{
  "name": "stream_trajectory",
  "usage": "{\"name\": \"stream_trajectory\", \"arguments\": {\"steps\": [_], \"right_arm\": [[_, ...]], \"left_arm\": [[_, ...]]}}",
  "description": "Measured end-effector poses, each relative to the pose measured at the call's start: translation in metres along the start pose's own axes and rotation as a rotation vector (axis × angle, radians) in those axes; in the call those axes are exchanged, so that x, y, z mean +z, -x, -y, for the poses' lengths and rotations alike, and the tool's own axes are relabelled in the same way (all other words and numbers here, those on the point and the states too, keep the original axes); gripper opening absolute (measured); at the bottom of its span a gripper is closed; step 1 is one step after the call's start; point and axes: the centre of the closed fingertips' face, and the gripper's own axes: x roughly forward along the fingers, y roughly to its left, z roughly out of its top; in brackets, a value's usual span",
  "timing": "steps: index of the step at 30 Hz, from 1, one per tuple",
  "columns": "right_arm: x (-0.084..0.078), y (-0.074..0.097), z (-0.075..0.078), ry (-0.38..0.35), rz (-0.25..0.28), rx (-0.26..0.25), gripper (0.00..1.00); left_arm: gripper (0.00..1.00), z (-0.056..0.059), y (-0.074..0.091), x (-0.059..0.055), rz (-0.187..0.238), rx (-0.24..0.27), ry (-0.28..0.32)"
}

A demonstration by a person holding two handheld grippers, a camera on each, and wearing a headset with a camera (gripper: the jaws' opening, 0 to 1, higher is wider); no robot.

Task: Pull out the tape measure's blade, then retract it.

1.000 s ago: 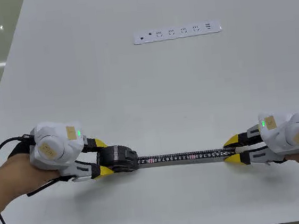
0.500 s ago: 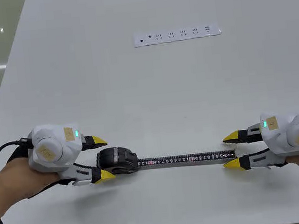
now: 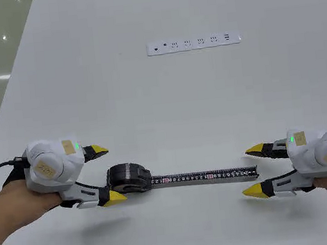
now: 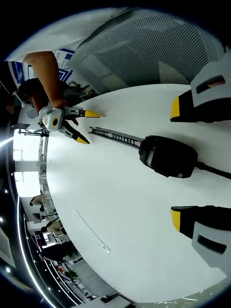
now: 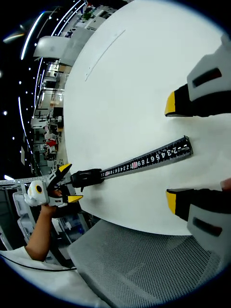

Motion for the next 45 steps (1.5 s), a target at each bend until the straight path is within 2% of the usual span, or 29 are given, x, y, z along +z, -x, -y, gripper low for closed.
{"name": "stream_trajectory", "arguments": {"steps": [8,11,14,17,20,26,38,45], "right_arm": [[-0.003,0.006,-0.003,-0.050,-0.006,-0.029,0.73],[-0.003,0.009,-0.005,-0.064,-0.013,-0.038,0.76],[0.003,0.014,-0.008,-0.078,0.005,-0.052,0.78],[0.003,0.014,-0.009,-0.077,0.002,-0.060,0.80],[0.003,0.014,-0.010,-0.078,-0.001,-0.059,0.80],[0.009,0.015,-0.009,-0.073,0.003,-0.076,0.80],[0.012,0.019,-0.011,-0.138,0.017,-0.127,0.81],[0.017,0.029,-0.012,-0.164,0.032,-0.168,0.82]], "left_arm": [[0.78,0.004,0.005,0.004,0.040,0.022,0.039],[0.84,0.004,0.007,0.007,0.065,0.043,0.054],[0.87,0.005,0.010,0.009,0.092,0.061,0.085],[0.90,0.006,0.012,0.008,0.101,0.080,0.109],[0.90,0.009,0.014,0.004,0.103,0.079,0.135],[0.90,0.007,0.023,0.000,0.141,0.130,0.210],[0.91,0.006,0.033,-0.007,0.184,0.228,0.342],[0.91,0.012,0.041,-0.010,0.198,0.256,0.379]]}}
